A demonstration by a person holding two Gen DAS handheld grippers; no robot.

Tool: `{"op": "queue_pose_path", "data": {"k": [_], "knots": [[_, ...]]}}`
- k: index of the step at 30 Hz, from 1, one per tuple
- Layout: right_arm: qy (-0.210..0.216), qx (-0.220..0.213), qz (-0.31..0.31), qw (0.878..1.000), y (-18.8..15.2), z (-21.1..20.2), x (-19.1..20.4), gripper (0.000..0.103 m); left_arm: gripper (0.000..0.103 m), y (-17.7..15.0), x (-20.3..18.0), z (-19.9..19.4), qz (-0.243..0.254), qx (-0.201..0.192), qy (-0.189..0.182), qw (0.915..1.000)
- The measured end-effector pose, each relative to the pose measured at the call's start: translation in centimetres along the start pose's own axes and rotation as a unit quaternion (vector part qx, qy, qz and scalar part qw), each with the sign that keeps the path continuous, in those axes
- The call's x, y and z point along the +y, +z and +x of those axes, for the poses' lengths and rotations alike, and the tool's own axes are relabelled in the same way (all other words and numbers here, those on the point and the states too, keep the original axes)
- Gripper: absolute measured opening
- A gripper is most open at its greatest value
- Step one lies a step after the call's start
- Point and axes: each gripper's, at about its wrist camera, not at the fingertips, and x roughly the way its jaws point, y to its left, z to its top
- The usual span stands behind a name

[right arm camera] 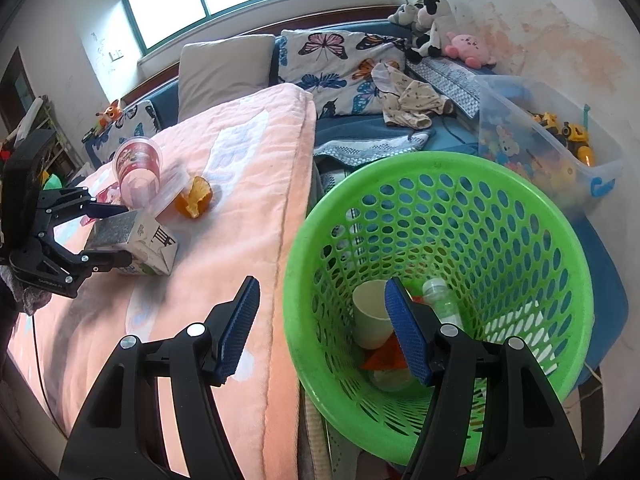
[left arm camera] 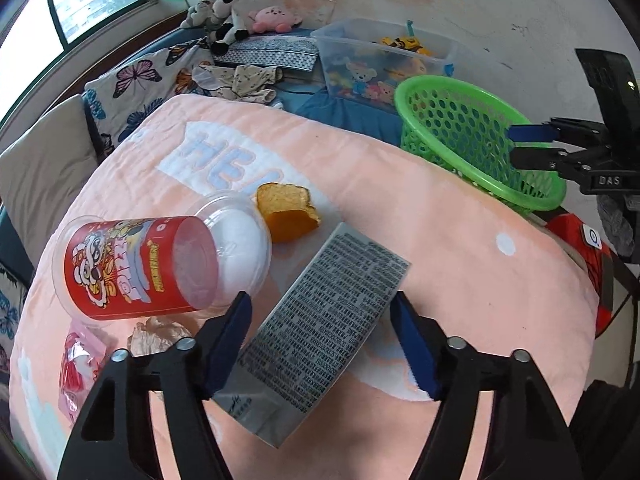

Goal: Collect trash
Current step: 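Move the left tool back to the bed and grasp the milk carton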

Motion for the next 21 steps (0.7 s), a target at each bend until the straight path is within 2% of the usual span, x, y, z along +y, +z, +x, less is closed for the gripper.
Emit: {"op": "queue_pose_path", "data": {"k": [3, 11, 14, 18, 21], "knots": [[0.003, 0.001, -0.004, 1.0, 0.2, 0.2, 0.3, 0.066, 0.064, 0.0, -0.4, -0.1, 0.008, 0.002, 0.001, 1.0], [0.017, 0.001, -0.026, 1.0, 0.9, 0.1, 1.8, 0.065, 0.064, 0.1, -0.1, 0.3, -0.011, 0.01, 0.011, 0.9998], [0.027, -0.001, -0.029, 0.999, 1.2, -0.2, 2.3, 0.065, 0.062, 0.1, -0.1, 0.2, -0.021, 0.011, 0.014, 0.9996], [0.038, -0.006, -0.032, 0.999, 1.6, -0.8, 3.0, 0.065, 0.052, -0.1, 0.1, -0.2, -0.049, 0.015, 0.012, 0.9986], [0.04, -0.008, -0.041, 0.998, 1.8, -1.1, 3.7, 0.065, 0.051, 0.0, 0.4, -0.3, -0.065, 0.021, 0.008, 0.9976]]}}
